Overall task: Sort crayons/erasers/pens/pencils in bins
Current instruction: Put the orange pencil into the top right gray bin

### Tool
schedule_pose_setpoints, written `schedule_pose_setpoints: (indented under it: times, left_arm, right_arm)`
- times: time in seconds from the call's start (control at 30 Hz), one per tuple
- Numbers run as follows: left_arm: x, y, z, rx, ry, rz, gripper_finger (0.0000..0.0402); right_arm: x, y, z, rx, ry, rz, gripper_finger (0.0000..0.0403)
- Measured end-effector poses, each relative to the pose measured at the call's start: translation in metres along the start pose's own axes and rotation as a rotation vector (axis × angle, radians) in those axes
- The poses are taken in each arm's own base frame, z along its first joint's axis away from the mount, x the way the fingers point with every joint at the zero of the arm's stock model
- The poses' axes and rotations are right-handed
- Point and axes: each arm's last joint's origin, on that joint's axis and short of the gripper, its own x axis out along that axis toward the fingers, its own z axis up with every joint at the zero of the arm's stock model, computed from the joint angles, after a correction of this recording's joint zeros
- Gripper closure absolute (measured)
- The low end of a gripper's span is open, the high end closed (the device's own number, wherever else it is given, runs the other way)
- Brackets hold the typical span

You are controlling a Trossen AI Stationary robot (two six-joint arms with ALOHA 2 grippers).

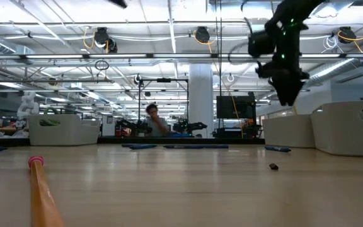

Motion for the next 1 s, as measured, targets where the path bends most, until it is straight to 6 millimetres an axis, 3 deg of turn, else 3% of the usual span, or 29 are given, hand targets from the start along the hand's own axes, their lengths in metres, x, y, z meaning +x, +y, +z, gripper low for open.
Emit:
schedule_pose_setpoints:
  times: [0.13, 0.23, 0.47, 0.6, 0.73, 0.9, 1.0]
  left_arm:
    - [0.003, -0.01, -0.024, -0.062, 0.202, -0.075, 0.0135]
    - [0.009, -0.029, -0.04, -0.055, 0.265, -0.129, 0.0135]
    - [0.04, -0.117, -0.092, 0.414, 0.321, -0.52, 0.0135]
    - [0.05, -0.158, -0.116, 0.493, 0.294, -0.639, 0.0135]
    - [0.059, -0.184, -0.136, 0.591, 0.31, -0.718, 0.0135]
    - [0.079, -0.212, -0.161, 0.694, 0.297, -0.829, 0.0139]
    - [0.086, -0.222, -0.18, 0.785, 0.349, -0.916, 0.0162]
  right_arm:
    - [-0.03, 0.014, -0.005, -0.062, -0.24, 0.047, 0.0187]
    - [-0.056, 0.032, -0.007, -0.132, -0.463, 0.161, 0.0187]
    - [-0.093, 0.084, -0.015, -0.497, -0.824, 0.316, 0.0186]
    - [-0.102, 0.113, -0.029, -0.675, -0.893, 0.361, 0.0187]
    - [-0.109, 0.143, -0.054, -0.81, -0.904, 0.44, 0.0187]
    - [-0.119, 0.173, -0.087, -0.864, -0.897, 0.589, 0.019]
    - [-0.122, 0.186, -0.103, -0.813, -0.927, 0.62, 0.019]
